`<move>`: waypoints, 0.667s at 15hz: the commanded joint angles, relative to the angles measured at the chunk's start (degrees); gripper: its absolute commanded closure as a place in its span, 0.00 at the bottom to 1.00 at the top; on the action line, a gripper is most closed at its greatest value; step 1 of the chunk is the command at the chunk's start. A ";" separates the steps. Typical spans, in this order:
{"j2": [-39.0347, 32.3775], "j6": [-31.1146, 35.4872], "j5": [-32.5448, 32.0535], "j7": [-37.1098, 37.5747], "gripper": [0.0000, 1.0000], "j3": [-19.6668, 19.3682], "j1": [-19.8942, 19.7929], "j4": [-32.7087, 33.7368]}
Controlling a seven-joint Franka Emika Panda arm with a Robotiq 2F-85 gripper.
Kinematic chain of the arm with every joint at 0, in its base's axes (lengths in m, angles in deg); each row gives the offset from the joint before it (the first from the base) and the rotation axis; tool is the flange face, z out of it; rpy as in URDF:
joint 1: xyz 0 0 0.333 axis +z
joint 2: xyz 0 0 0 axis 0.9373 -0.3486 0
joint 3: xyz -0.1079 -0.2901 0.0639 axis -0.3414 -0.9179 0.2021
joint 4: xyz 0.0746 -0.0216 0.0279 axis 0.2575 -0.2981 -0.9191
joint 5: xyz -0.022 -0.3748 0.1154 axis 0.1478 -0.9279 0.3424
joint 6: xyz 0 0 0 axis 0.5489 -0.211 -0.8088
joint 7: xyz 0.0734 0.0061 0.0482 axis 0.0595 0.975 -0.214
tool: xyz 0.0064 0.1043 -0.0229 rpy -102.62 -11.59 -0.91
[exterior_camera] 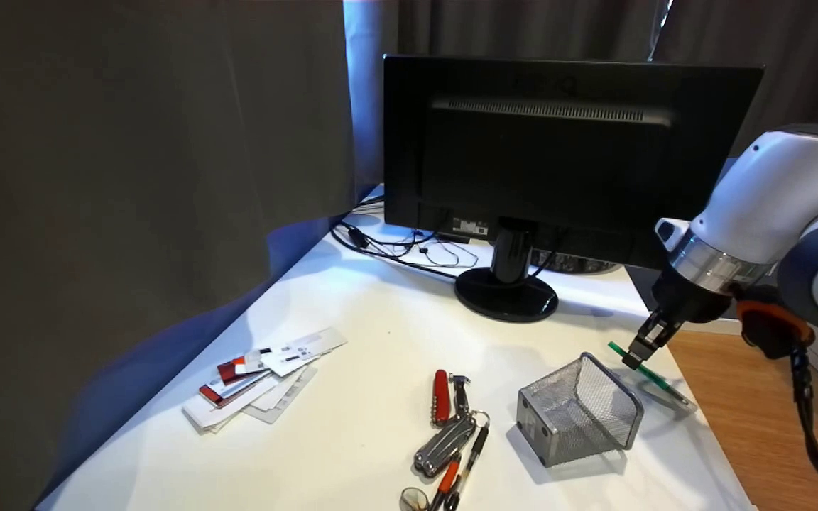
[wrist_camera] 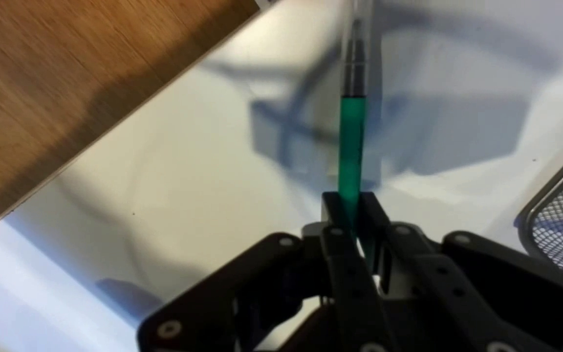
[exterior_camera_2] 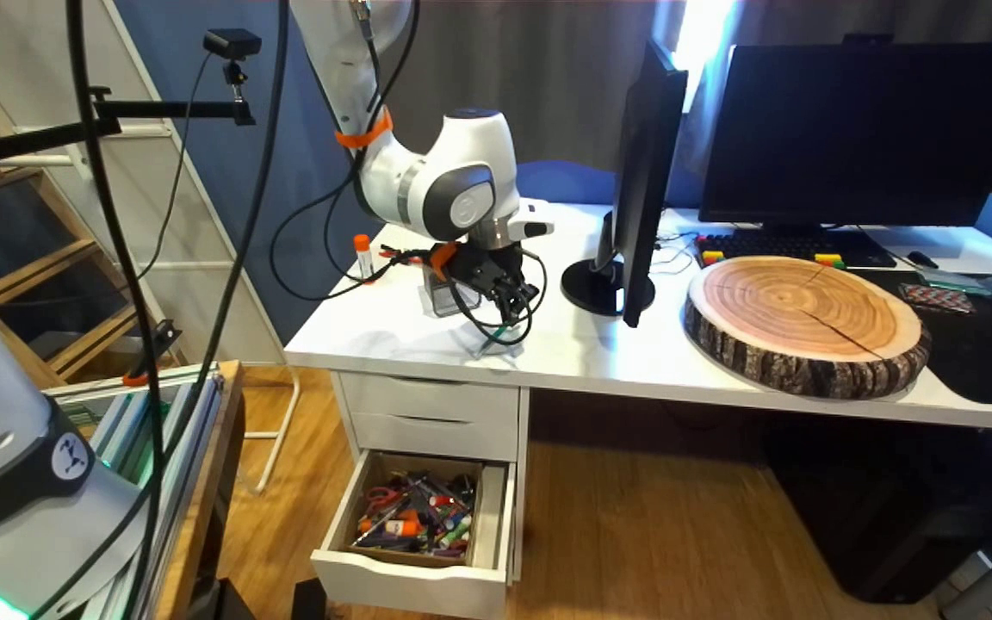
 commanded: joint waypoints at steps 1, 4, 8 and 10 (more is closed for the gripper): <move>-1.08 -3.68 -3.08 2.68 0.62 0.24 0.26 3.07; 1.98 -3.51 -4.73 4.32 0.43 -0.69 1.77 0.20; 6.55 -4.60 -3.47 1.14 0.15 6.60 -3.77 -5.33; 8.62 -5.52 -2.36 -0.06 0.01 11.39 -7.83 -8.12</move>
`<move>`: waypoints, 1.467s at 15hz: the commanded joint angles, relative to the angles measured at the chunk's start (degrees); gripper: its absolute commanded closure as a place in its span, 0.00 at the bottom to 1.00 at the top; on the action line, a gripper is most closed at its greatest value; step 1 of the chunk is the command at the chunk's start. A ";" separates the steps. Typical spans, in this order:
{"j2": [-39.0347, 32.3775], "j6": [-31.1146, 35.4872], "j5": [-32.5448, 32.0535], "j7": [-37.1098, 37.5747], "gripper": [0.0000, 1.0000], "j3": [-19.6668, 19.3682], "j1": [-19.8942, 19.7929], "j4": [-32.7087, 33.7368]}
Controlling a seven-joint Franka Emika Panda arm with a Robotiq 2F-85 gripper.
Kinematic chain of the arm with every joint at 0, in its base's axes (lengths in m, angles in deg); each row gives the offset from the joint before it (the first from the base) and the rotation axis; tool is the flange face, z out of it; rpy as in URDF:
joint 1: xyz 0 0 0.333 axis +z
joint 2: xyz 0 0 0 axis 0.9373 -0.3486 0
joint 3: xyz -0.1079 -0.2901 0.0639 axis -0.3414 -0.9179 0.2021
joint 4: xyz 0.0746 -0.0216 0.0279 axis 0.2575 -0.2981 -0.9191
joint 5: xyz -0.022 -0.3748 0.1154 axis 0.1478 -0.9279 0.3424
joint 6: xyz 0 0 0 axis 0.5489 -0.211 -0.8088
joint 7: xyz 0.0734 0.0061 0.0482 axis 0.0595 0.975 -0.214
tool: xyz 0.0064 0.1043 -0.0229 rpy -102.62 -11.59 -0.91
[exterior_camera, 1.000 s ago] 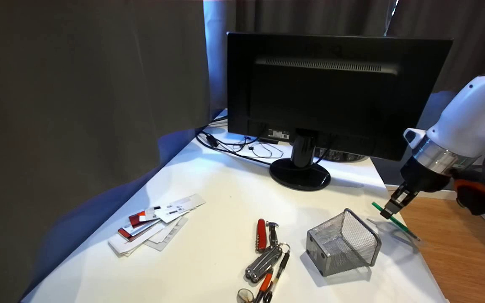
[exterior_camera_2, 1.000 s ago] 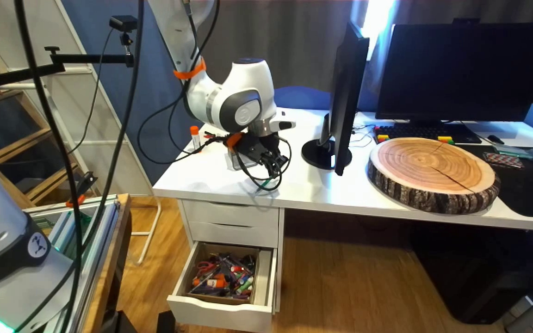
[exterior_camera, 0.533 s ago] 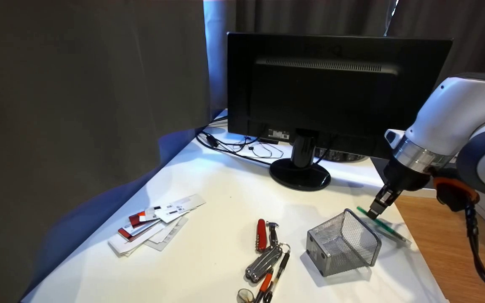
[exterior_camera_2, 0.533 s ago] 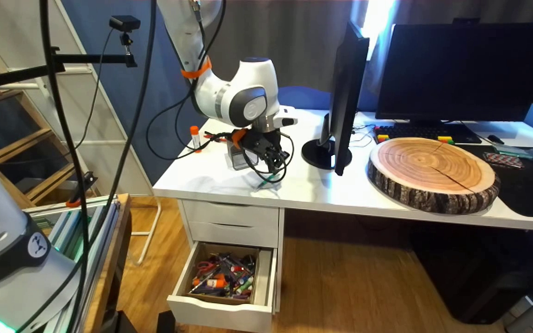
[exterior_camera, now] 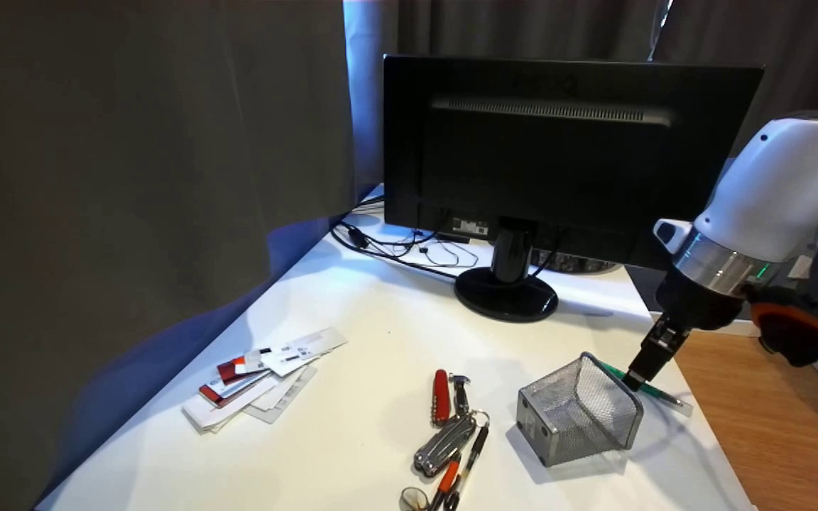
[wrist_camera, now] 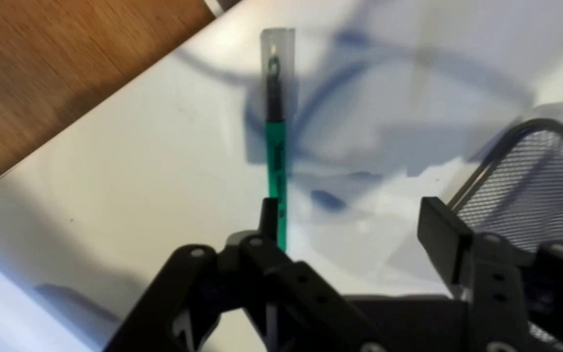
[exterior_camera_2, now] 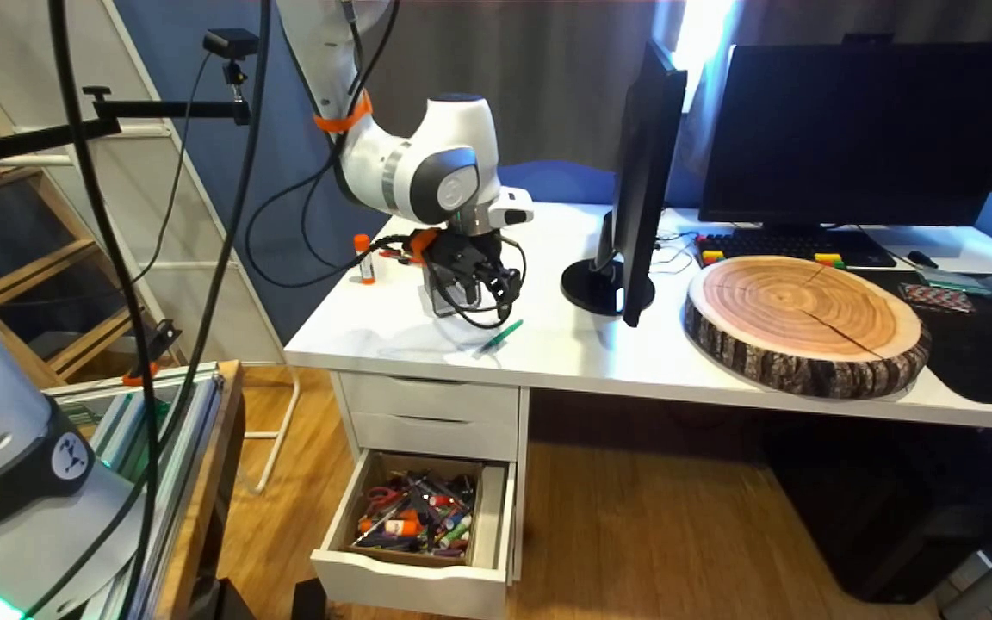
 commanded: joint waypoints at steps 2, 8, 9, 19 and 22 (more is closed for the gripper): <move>7.46 -2.03 1.58 -2.58 0.00 9.53 -8.99 -8.37; 10.63 -2.73 7.78 -11.28 0.00 22.61 -22.89 -12.91; 10.32 -2.65 9.74 -13.82 0.00 25.52 -25.83 -13.04; -3.00 -4.03 17.76 -33.76 0.00 52.95 -52.39 -9.77; -7.61 -3.33 16.27 -34.58 0.00 54.73 -55.09 -9.17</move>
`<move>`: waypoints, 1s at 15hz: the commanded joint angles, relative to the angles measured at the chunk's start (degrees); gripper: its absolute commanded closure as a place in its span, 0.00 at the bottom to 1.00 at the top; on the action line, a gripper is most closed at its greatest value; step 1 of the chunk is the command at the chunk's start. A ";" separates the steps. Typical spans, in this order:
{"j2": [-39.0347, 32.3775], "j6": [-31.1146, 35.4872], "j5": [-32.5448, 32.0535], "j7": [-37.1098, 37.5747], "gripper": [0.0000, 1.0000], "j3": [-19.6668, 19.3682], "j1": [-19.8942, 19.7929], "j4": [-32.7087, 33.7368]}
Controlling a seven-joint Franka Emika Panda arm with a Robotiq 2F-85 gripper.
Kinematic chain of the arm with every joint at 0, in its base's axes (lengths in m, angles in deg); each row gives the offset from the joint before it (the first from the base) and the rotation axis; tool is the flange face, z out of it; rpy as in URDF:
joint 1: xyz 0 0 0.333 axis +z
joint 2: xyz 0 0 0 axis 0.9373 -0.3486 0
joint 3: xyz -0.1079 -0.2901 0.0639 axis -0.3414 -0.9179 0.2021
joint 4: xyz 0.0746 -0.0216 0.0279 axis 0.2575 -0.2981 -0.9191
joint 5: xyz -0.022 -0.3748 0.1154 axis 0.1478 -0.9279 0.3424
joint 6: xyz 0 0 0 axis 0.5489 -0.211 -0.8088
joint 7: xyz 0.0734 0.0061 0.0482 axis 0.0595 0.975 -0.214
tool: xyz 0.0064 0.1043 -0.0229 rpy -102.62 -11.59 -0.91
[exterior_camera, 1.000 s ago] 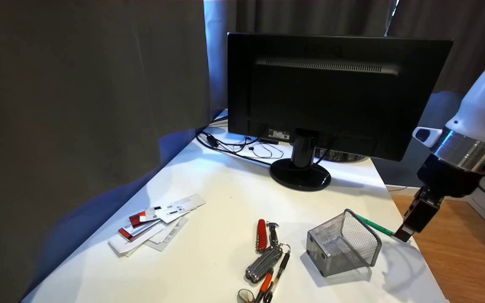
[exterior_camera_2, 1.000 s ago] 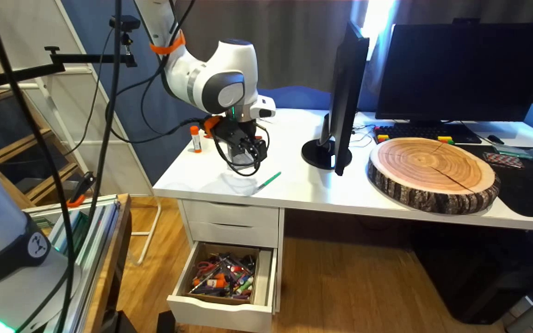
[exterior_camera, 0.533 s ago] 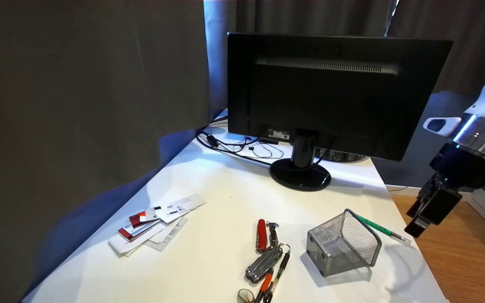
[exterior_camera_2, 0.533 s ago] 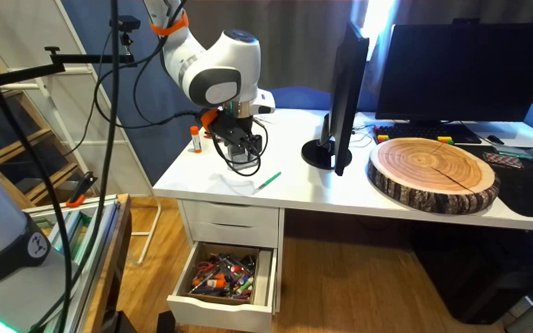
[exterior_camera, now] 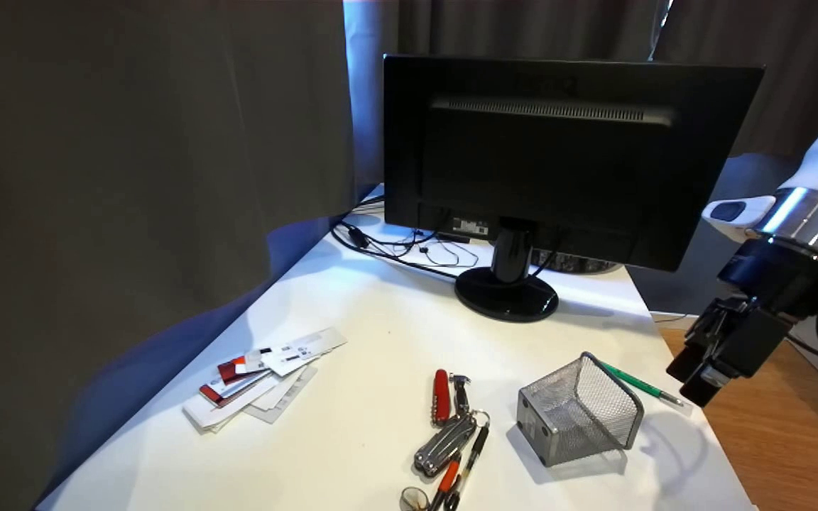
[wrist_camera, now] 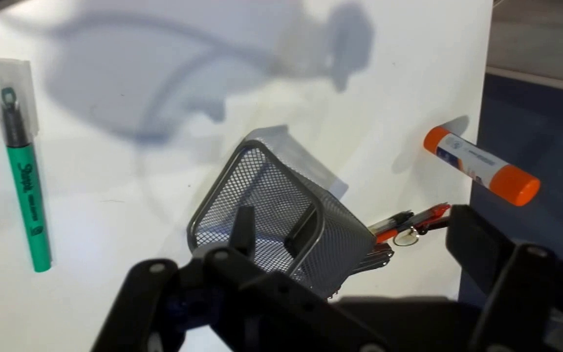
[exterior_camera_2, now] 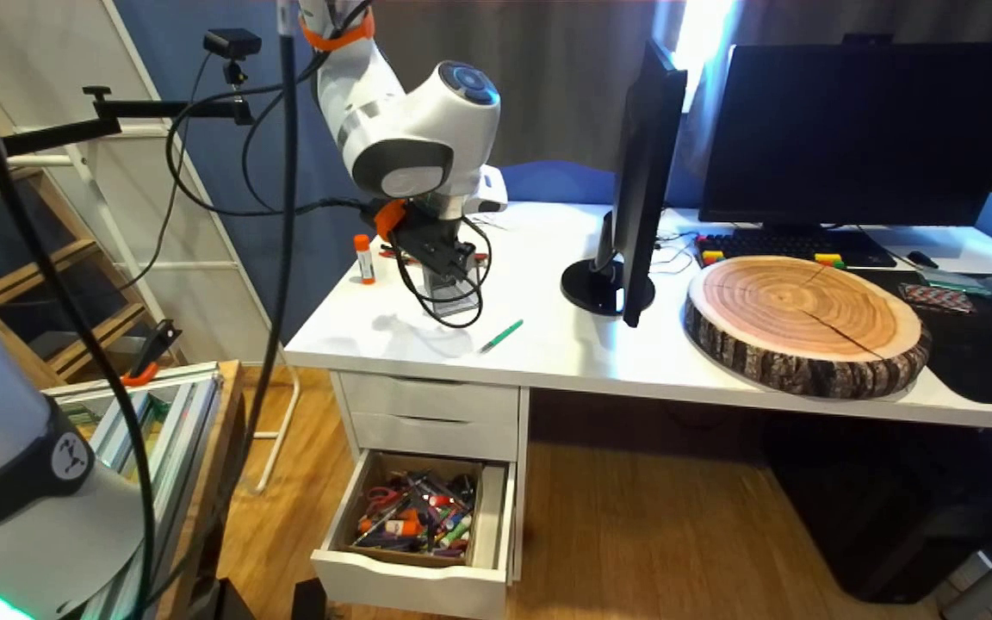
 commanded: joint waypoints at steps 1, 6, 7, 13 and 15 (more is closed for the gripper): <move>-7.93 -0.04 -1.50 -2.57 0.00 2.93 -4.05 2.38; -15.44 0.28 -3.95 -3.24 0.00 2.41 -4.30 6.17; -16.46 0.66 -4.50 -2.98 0.00 1.96 -3.71 7.02; -21.71 0.88 -7.81 -2.06 0.01 1.28 -2.73 11.40; -23.12 0.50 -8.52 -1.78 0.26 1.01 -2.43 12.62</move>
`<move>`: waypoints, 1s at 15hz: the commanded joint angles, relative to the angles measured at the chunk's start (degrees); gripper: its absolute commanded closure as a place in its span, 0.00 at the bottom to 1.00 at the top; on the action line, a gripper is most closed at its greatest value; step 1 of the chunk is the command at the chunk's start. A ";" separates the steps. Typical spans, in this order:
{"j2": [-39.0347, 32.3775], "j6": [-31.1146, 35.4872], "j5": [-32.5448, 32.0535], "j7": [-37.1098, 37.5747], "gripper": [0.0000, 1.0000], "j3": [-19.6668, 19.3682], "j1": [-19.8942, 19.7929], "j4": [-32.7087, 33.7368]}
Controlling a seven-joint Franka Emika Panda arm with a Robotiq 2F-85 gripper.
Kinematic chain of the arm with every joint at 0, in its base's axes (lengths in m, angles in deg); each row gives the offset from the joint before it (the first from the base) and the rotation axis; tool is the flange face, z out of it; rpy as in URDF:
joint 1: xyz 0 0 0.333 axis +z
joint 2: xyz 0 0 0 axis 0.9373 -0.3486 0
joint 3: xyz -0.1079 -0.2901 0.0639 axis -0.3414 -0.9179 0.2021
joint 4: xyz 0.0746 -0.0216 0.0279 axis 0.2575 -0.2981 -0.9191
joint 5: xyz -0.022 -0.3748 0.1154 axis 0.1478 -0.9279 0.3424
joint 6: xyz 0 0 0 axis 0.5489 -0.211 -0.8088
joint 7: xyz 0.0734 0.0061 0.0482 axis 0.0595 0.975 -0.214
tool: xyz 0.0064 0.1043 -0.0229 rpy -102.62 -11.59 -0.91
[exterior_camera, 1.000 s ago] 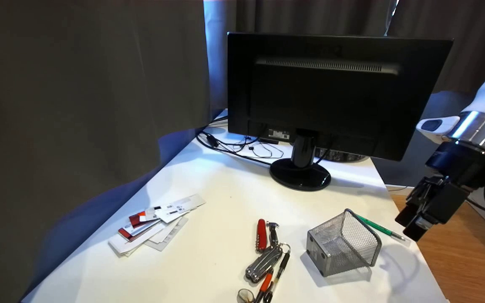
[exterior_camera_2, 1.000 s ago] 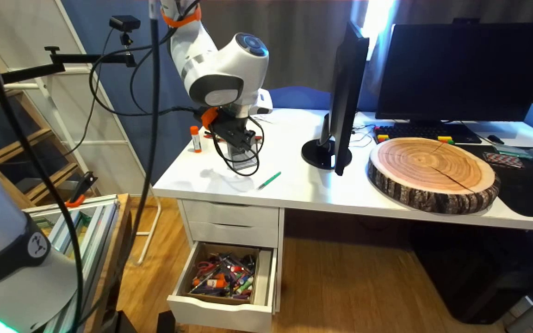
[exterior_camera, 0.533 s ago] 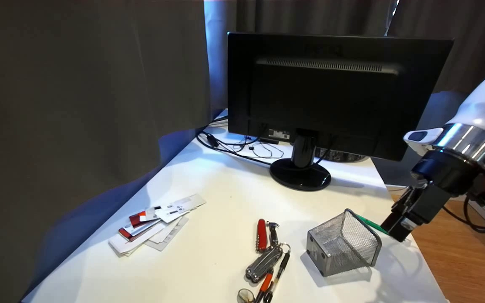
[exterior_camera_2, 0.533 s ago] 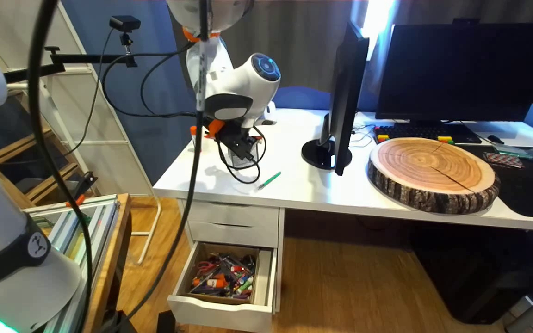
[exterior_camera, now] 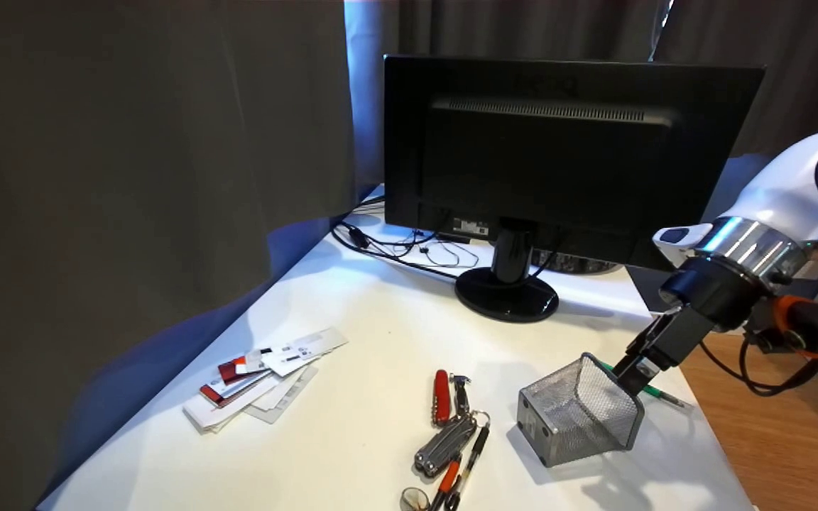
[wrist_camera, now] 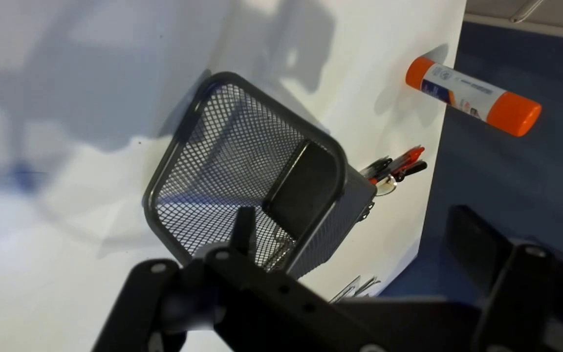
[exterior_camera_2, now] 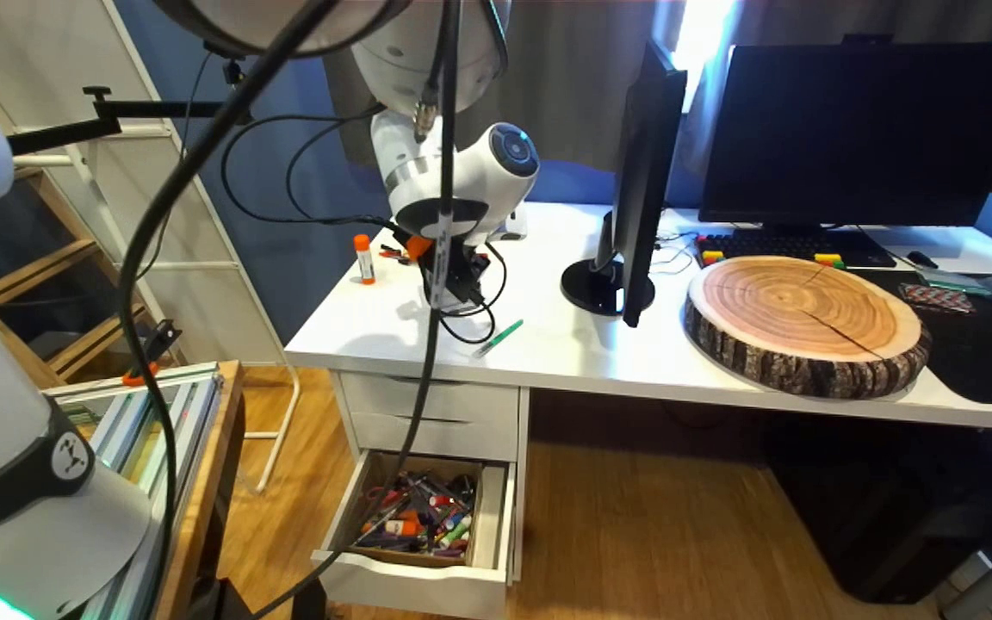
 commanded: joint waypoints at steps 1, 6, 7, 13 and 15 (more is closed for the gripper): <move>-3.90 -0.36 -2.42 0.93 0.29 -0.55 0.89 3.28; -5.44 -0.18 -3.18 1.60 0.65 -1.13 1.04 4.43; -4.75 0.04 -3.31 2.01 0.71 -1.41 1.35 4.17; -1.02 1.65 -4.74 2.72 1.00 0.17 0.60 0.95; 1.19 3.04 -5.36 3.30 1.00 1.16 0.58 -0.73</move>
